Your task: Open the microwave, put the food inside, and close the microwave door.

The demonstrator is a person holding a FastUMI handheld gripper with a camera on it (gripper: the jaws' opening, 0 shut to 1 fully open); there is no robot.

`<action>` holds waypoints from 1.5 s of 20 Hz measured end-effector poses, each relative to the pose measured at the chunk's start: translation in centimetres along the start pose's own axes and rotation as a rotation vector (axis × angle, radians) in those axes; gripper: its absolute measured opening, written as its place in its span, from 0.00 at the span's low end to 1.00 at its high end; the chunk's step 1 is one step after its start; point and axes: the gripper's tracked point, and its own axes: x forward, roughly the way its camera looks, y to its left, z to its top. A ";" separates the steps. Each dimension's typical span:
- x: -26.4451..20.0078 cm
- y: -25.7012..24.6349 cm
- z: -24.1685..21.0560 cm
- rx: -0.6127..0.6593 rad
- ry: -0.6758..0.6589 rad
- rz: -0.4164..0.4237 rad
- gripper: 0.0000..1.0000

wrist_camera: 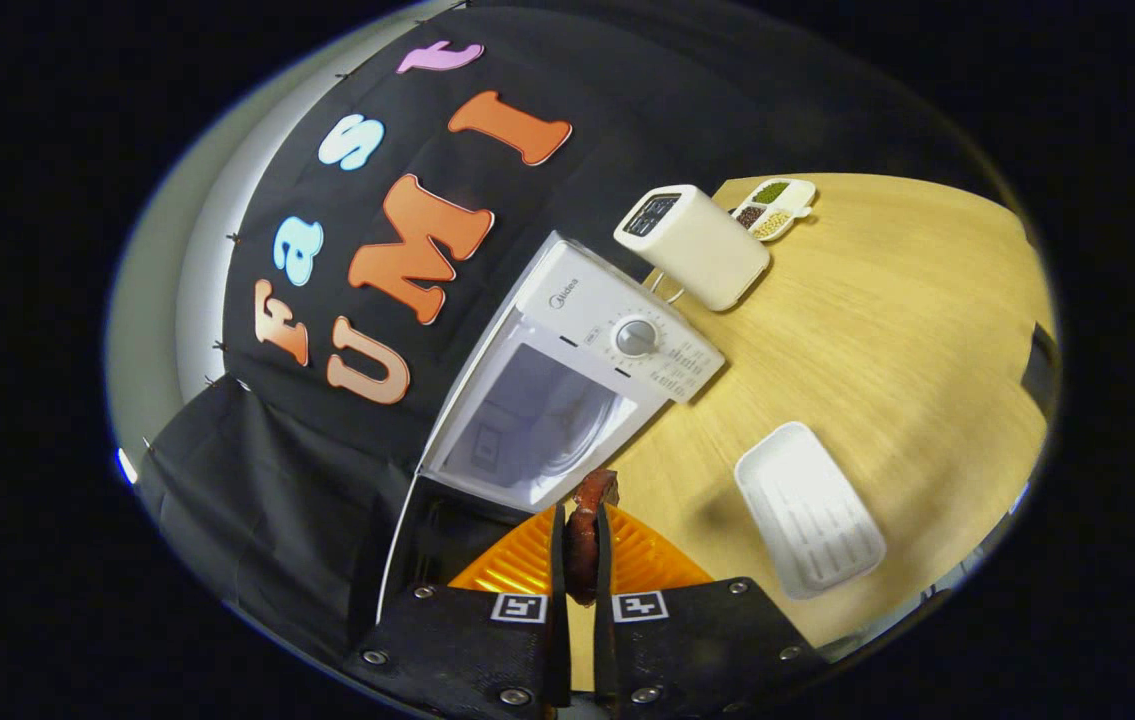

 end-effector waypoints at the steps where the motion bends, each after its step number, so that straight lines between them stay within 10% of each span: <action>1: 1.0 1.0 -0.7 0.020 -0.024 0.006 0.09; 14: 15.2 8.8 -3.5 0.173 -0.276 0.019 0.09; 30: 31.3 4.1 -1.3 0.286 -0.348 -0.103 0.11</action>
